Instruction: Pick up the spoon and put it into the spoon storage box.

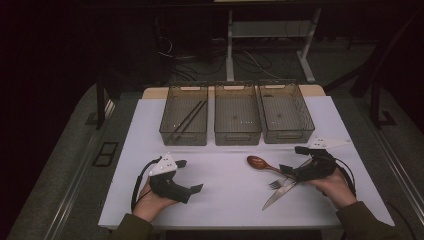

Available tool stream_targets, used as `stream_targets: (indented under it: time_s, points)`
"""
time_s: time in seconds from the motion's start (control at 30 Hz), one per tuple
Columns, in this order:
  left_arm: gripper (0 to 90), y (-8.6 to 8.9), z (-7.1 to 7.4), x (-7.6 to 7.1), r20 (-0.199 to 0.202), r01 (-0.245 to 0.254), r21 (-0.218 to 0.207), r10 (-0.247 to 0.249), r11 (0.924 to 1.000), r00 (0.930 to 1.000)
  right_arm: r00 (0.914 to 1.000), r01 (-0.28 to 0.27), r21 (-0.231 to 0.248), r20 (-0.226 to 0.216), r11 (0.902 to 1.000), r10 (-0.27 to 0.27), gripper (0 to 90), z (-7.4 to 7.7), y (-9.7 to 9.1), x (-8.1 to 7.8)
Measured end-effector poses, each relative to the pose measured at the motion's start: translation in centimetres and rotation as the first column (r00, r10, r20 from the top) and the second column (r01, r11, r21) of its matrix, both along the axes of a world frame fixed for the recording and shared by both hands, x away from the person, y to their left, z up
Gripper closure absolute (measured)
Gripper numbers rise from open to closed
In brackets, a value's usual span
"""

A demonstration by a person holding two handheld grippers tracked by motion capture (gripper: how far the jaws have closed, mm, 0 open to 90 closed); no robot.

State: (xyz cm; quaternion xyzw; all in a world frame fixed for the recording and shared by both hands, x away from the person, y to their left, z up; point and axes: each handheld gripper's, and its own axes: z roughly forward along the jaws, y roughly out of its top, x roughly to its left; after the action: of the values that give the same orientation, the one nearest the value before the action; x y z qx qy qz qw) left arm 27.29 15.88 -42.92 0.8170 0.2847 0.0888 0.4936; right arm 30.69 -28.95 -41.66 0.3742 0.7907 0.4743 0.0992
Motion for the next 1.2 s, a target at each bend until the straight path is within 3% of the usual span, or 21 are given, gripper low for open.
stream_targets:
  time_s: [0.1,0.3,1.1,1.2]
  points:
    - [0.0,0.0,-0.1,0.2,-0.028,0.003,0.001,-0.003,1.0000,0.9996,0.9999,-0.006,0.000,0.013,1.0000,0.006,0.0,0.2,0.5,0.6]
    - [0.0,0.1,0.0,0.1,-0.005,-0.003,0.019,0.003,0.9998,1.0000,0.9994,-0.027,-0.013,0.020,0.9996,0.027,0.0,0.3,1.6,1.4]
    - [0.0,0.1,-0.1,0.0,0.003,0.016,0.019,-0.016,0.9997,0.9999,0.9974,-0.070,-0.049,0.012,0.9963,0.071,0.0,0.3,6.1,4.6]
    - [0.0,0.1,-0.1,-0.1,0.005,0.018,0.023,-0.018,0.9996,0.9998,0.9975,-0.071,-0.053,-0.001,0.9961,0.071,5.7,0.2,6.3,5.0]
